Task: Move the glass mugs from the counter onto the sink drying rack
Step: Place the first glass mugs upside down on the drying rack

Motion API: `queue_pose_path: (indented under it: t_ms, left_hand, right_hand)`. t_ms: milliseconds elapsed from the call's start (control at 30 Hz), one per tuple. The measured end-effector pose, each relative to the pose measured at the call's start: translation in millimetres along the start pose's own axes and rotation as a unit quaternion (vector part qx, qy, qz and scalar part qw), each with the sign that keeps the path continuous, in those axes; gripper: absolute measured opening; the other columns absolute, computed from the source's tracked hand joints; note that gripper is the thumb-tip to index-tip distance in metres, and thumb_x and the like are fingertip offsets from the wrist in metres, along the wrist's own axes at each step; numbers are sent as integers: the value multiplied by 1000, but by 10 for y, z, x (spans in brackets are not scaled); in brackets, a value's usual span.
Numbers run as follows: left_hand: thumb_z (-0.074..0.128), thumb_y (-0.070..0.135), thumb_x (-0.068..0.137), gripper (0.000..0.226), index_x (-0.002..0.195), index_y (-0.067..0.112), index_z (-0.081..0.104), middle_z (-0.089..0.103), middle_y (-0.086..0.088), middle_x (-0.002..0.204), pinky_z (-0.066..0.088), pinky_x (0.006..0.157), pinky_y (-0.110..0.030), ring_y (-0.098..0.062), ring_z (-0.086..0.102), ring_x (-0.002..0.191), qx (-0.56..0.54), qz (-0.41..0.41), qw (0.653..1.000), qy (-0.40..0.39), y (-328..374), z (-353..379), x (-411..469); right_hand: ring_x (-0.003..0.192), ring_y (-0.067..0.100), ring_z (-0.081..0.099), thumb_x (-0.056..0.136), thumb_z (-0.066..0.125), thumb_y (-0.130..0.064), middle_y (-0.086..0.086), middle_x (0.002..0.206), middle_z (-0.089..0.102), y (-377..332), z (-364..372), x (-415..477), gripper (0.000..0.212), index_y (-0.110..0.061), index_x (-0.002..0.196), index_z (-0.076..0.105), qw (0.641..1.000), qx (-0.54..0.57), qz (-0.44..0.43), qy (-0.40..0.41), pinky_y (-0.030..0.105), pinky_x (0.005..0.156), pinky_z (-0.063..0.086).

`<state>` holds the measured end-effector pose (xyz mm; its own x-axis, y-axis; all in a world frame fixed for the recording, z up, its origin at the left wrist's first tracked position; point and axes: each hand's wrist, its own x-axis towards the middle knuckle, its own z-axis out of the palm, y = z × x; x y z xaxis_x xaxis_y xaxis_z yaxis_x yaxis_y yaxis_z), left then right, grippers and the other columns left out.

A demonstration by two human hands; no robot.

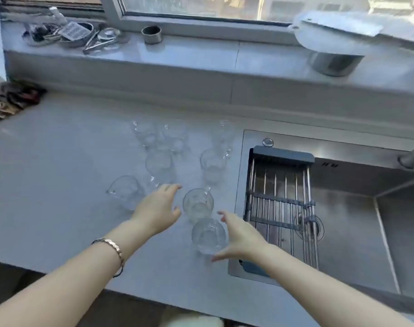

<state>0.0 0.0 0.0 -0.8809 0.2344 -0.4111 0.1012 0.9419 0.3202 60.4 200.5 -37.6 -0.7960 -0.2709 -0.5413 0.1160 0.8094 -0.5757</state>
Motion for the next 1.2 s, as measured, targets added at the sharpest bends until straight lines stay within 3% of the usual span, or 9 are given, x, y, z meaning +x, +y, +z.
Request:
queue_pose_path:
  t_ms: [200, 367, 467, 600, 733, 800, 900, 1033, 1200]
  left_hand:
    - [56, 12, 77, 88, 148, 29, 7, 9, 2, 158, 31, 110, -30, -22, 26, 140, 88, 172, 974, -118, 30, 72, 346]
    - [62, 31, 80, 80, 146, 33, 16, 17, 0, 155, 38, 106, -38, -27, 37, 131, 94, 178, 971, -131, 46, 221, 451]
    - [67, 27, 75, 77, 141, 33, 29, 31, 2, 145, 45, 94, -36, -26, 43, 123, 45, 148, 982, -107, 116, 209, 456]
    - [67, 18, 68, 76, 136, 33, 36, 36, 4, 139, 44, 86, -31, -25, 46, 118, 35, 97, 992, -71, 316, 223, 370]
    - [69, 20, 66, 73, 132, 32, 40, 39, 5, 132, 46, 82, -31, -22, 47, 115, -45, 77, 996, -21, 707, 268, 300]
    - [70, 21, 65, 73, 131, 31, 40, 40, 4, 128, 45, 79, -30, -22, 50, 112, -68, 87, 994, -3, 939, 305, 313]
    - [69, 22, 66, 72, 130, 32, 40, 41, 4, 127, 39, 74, -26, -21, 51, 109, -72, 105, 992, 8, 1250, 372, 387]
    - [68, 23, 67, 73, 133, 34, 38, 40, 6, 130, 44, 81, -29, -21, 50, 112, -68, 103, 992, 1, 1512, 413, 563]
    - [66, 24, 68, 73, 133, 35, 34, 37, 8, 130, 45, 82, -28, -19, 50, 110, -46, 112, 993, -1, 1639, 380, 745]
  right_hand:
    - [130, 15, 43, 66, 80, -32, -4, 140, 44, 29, 456, 76, 89, -25, 138, 29, 985, 152, 19, 86, 25, 105, 34]
    - [121, 4, 46, 64, 79, -23, -14, 129, 48, 43, 526, 92, 78, -51, 118, 30, 965, 235, 5, 116, 14, 98, 35]
    - [116, 6, 50, 58, 80, -23, -11, 125, 51, 128, 443, 45, 75, -47, 114, 37, 945, 295, 33, 137, 19, 95, 37]
    - [105, 11, 57, 52, 75, -30, 0, 116, 55, 534, 118, -155, 75, -32, 120, 43, 874, 442, 100, 175, 22, 84, 47]
    - [93, 24, 68, 63, 71, -35, 12, 109, 64, 1099, -357, -407, 61, -20, 118, 49, 749, 628, 133, 167, 38, 83, 54]
    - [89, 23, 66, 56, 75, -39, 11, 109, 62, 1347, -622, -509, 66, -16, 112, 50, 734, 637, 163, 168, 44, 89, 53]
    - [101, 22, 56, 53, 85, -42, 6, 122, 54, 1563, -1082, -546, 96, -9, 128, 38, 804, 515, 232, 185, 41, 92, 47]
    - [104, 18, 46, 64, 81, -29, 3, 117, 40, 1594, -1618, -258, 77, -16, 124, 34, 945, 140, 221, 195, 27, 80, 40]
    - [108, 27, 54, 65, 71, -38, 10, 118, 55, 1677, -1725, 469, 75, -15, 129, 38, 975, -29, 185, 116, 39, 88, 51]
